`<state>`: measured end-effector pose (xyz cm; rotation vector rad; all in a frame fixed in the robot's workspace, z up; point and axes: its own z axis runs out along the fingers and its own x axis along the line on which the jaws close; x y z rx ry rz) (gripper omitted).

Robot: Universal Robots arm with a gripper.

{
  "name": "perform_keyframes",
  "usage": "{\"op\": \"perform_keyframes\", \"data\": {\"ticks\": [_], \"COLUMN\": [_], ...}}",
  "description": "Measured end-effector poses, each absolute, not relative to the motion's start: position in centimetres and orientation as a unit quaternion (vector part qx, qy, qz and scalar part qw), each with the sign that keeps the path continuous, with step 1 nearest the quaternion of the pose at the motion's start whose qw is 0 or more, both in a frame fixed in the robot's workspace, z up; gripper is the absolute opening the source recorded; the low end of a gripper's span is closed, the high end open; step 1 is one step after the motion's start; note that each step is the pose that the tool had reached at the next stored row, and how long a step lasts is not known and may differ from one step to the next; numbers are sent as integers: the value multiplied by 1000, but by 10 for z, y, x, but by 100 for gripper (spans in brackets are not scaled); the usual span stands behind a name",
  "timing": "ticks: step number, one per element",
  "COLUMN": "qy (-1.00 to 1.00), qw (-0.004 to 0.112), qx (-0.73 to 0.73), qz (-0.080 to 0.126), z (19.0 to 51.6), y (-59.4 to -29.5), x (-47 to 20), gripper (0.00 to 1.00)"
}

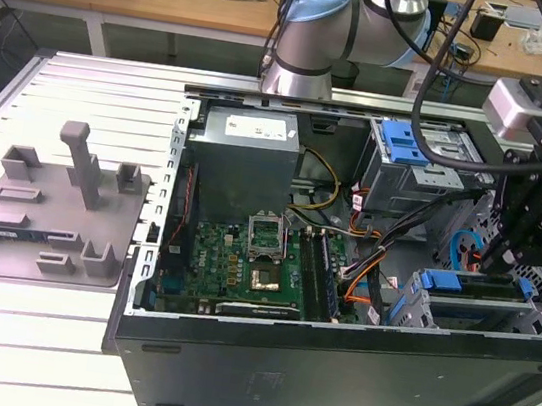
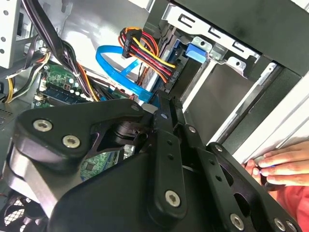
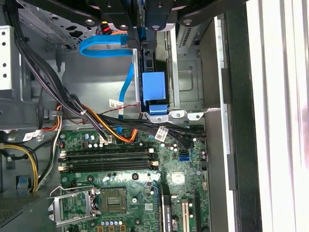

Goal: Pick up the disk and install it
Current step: 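Insert the second disk wire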

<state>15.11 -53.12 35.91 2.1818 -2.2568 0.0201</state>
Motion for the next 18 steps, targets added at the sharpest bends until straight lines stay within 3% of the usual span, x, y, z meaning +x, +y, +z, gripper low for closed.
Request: {"op": "perform_keyframes", "data": {"ticks": [18], "qy": [-719], "qw": [-4], "qx": [695], "qz": [1], "z": [356], "y": [-535], "x": [152], "gripper": [16]}}
